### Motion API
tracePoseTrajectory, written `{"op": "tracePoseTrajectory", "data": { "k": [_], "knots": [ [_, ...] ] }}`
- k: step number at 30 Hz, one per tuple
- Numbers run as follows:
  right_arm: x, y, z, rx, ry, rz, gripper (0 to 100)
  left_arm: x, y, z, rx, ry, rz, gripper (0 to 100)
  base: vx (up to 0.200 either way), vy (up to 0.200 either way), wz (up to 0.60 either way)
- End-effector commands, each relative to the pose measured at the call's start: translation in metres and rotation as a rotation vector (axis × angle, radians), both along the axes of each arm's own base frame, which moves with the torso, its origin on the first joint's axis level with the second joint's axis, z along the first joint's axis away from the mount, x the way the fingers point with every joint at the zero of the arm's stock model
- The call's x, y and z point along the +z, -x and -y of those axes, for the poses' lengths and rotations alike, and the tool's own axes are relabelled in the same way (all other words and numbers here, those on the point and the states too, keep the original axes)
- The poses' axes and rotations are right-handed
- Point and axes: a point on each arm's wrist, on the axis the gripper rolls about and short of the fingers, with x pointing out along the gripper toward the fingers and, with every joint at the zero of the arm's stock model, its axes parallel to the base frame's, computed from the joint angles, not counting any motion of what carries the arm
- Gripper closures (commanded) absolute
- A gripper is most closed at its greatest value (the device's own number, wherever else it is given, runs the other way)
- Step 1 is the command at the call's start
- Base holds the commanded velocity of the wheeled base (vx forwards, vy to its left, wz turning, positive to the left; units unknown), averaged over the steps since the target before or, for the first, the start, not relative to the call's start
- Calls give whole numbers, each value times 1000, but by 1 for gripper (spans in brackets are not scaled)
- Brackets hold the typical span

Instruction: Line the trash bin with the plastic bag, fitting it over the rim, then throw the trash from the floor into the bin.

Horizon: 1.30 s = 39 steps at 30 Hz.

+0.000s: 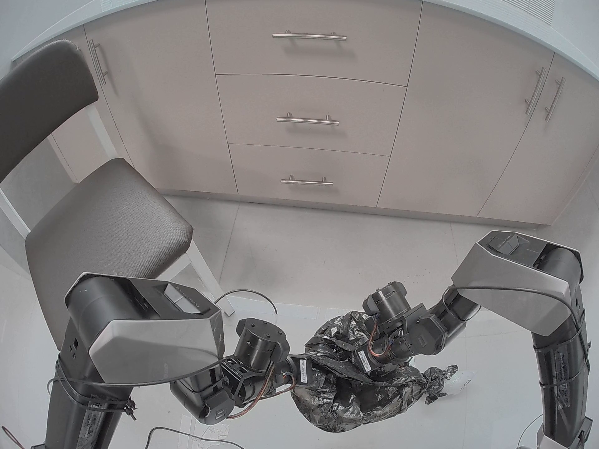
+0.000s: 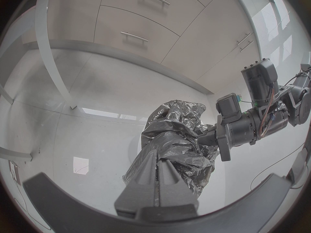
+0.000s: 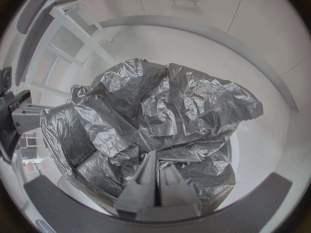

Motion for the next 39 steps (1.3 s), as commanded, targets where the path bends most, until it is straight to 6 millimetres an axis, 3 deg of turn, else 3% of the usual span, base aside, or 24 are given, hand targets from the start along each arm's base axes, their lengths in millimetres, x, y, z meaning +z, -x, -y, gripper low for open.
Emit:
{"op": "tracePoseTrajectory", "data": {
  "k": [1,9,21,24,33,39],
  "knots": [
    [-8,0,1,-11,29,-6,0,0,0,0,0,1,0,100,0,0,0],
    [-5,2,1,-27,29,2,0,0,0,0,2,1,-1,100,0,0,0],
    [18,18,5,-90,-27,-8,0,0,0,0,0,2,1,100,0,0,0],
    [38,27,7,-114,-70,18,0,1,0,0,0,5,2,100,0,0,0],
    [71,43,17,-122,-118,53,0,0,0,0,0,12,10,100,0,0,0],
    [84,32,13,-155,-192,83,0,0,0,0,2,11,11,100,0,0,0]
  ]
}}
